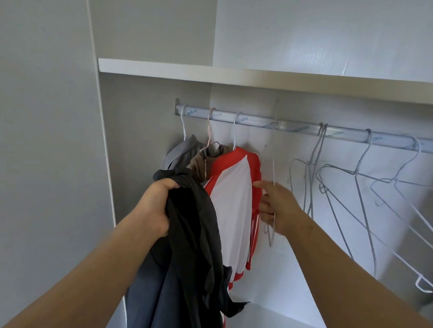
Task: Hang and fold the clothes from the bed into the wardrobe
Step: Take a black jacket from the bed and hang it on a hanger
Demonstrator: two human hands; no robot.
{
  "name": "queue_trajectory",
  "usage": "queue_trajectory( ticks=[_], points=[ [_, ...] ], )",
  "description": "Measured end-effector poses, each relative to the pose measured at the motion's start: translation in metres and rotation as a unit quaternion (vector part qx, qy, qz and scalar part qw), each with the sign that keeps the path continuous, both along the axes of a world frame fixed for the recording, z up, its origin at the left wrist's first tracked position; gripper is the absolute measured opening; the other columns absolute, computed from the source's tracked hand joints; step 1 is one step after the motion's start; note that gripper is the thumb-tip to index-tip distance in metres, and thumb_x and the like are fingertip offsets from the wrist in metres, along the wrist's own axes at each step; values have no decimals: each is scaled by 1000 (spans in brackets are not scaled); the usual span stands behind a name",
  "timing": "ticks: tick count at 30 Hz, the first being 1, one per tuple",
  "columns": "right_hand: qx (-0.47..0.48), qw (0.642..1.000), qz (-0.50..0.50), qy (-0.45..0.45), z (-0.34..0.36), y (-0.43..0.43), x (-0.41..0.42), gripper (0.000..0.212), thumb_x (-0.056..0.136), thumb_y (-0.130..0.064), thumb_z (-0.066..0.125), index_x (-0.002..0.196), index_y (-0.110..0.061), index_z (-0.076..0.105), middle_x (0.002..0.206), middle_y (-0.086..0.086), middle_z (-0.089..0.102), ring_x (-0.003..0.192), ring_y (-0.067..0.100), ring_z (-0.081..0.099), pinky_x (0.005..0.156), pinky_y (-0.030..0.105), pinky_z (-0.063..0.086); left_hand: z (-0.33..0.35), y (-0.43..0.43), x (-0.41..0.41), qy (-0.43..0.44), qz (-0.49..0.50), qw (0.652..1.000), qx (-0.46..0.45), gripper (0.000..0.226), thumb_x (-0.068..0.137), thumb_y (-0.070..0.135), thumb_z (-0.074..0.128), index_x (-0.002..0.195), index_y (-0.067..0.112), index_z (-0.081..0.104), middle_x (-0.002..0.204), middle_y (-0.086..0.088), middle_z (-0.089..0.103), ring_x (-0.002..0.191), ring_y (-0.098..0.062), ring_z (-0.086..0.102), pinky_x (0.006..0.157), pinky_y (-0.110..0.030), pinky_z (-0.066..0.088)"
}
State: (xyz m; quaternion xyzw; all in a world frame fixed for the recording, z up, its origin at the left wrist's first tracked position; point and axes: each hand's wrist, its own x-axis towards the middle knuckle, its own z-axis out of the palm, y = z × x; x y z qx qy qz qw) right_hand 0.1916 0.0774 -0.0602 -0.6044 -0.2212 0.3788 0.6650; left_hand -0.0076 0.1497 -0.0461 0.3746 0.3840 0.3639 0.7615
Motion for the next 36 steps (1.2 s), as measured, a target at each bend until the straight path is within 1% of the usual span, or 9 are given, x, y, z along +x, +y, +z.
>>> queue_trajectory(
  ticks=[5,10,16,21,24,27,29,33,36],
  points=[
    [1,1000,-4,8,7,-7,-21,5,89,-14,56,85,-15,53,42,-5,29,31,6,22,32,15,22,3,-6,-10,5,-10,1000,-4,16,88,15,47,88,7,61,81,-11,64,75,-27,59,59,-35,44],
    [-39,997,5,-65,-34,-38,-62,15,94,-25,53,90,-12,58,53,2,37,35,6,28,36,16,29,-3,-13,-20,5,-23,1000,-1,18,87,17,50,95,7,63,86,-11,66,80,-28,61,62,-35,45],
    [-64,985,-34,-157,-66,-85,-87,21,97,-24,46,91,-18,65,50,-5,41,34,2,31,36,12,31,-17,-30,-30,8,-58,998,-8,27,86,16,51,108,6,62,95,-13,66,85,-29,61,63,-36,46],
    [-73,976,-68,-195,-89,-132,-109,22,97,-22,45,96,-30,65,57,-16,55,36,2,38,41,10,36,-31,-58,-35,32,-94,995,-13,17,88,17,52,97,7,63,86,-11,66,79,-28,61,62,-35,47],
    [-47,980,-94,-170,-102,-165,-123,22,95,-17,50,97,-29,68,51,-22,54,37,-3,45,40,6,34,-42,-77,-36,49,-117,992,-25,14,88,15,51,88,7,62,77,-10,65,72,-27,61,58,-33,46],
    [-22,983,-130,-131,-114,-201,-129,24,90,-13,56,76,-21,74,46,-10,50,35,4,31,38,12,28,-50,-92,-36,57,-136,989,-27,13,88,16,51,90,8,61,81,-10,65,74,-26,60,57,-33,44],
    [-18,981,-140,-134,-121,-219,-132,25,87,-13,59,69,-22,74,46,-1,45,39,9,34,43,15,33,-54,-100,-36,60,-144,987,-32,12,88,16,51,87,8,61,81,-10,64,74,-26,60,57,-33,44],
    [-12,988,-129,-79,-120,-238,-127,26,86,-16,62,104,-35,63,66,2,65,48,10,51,51,20,44,-55,-119,-29,75,-151,985,-34,12,87,16,52,90,7,60,84,-10,63,76,-27,59,59,-34,44],
    [-21,981,-185,-43,-117,-254,-113,11,85,-17,64,93,-23,62,51,-4,43,39,8,30,38,18,26,-54,-135,-23,84,-150,985,-34,9,86,16,54,88,8,59,85,-10,63,77,-28,59,58,-36,44]
  ],
)
